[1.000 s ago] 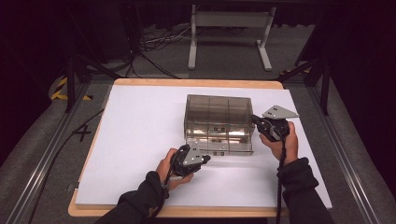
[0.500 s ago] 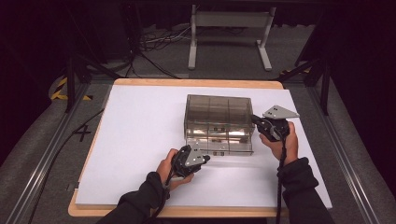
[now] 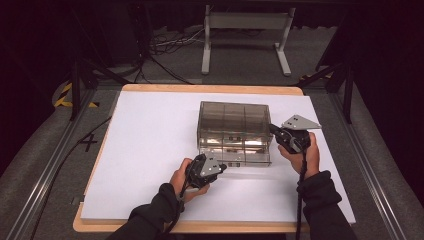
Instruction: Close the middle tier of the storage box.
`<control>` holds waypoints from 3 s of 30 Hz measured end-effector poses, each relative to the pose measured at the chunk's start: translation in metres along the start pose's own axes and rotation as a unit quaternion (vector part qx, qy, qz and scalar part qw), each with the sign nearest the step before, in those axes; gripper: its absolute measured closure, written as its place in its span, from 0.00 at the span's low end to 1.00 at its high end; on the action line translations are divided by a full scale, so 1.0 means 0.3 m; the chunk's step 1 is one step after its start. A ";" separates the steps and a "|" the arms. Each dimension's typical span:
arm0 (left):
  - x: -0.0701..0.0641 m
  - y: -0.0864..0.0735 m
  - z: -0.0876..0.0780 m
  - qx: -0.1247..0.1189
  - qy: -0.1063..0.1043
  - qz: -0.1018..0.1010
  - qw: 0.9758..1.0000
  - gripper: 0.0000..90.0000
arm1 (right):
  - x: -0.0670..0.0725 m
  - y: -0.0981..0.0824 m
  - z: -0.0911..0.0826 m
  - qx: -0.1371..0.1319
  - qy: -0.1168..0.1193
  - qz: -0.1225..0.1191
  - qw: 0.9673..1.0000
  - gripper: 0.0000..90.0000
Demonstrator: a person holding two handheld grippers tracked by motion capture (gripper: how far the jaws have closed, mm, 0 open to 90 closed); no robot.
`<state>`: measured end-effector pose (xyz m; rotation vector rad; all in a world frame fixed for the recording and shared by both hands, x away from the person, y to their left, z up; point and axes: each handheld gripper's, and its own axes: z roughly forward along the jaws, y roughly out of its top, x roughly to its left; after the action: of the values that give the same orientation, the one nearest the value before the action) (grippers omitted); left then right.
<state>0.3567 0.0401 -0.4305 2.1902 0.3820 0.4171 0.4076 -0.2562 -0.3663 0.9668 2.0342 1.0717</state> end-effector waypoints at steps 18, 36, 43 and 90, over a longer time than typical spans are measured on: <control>0.015 0.013 0.034 0.005 0.007 0.003 1.000 1.00 | 0.000 -0.010 -0.002 -0.010 0.000 0.003 1.000 1.00; 0.046 0.034 0.063 0.018 0.012 0.009 1.000 1.00 | -0.001 -0.012 -0.001 -0.013 0.001 0.001 1.000 1.00; 0.054 0.033 0.077 0.024 0.011 0.011 1.000 1.00 | 0.000 -0.011 -0.001 -0.012 0.001 -0.001 1.000 1.00; 0.169 0.072 0.121 0.041 0.037 -0.002 0.998 1.00 | 0.001 -0.010 0.000 -0.010 -0.001 -0.002 1.000 1.00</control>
<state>0.4203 0.0230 -0.4260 2.2569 0.4514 0.4879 0.4064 -0.2572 -0.3687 0.9520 2.0195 1.0863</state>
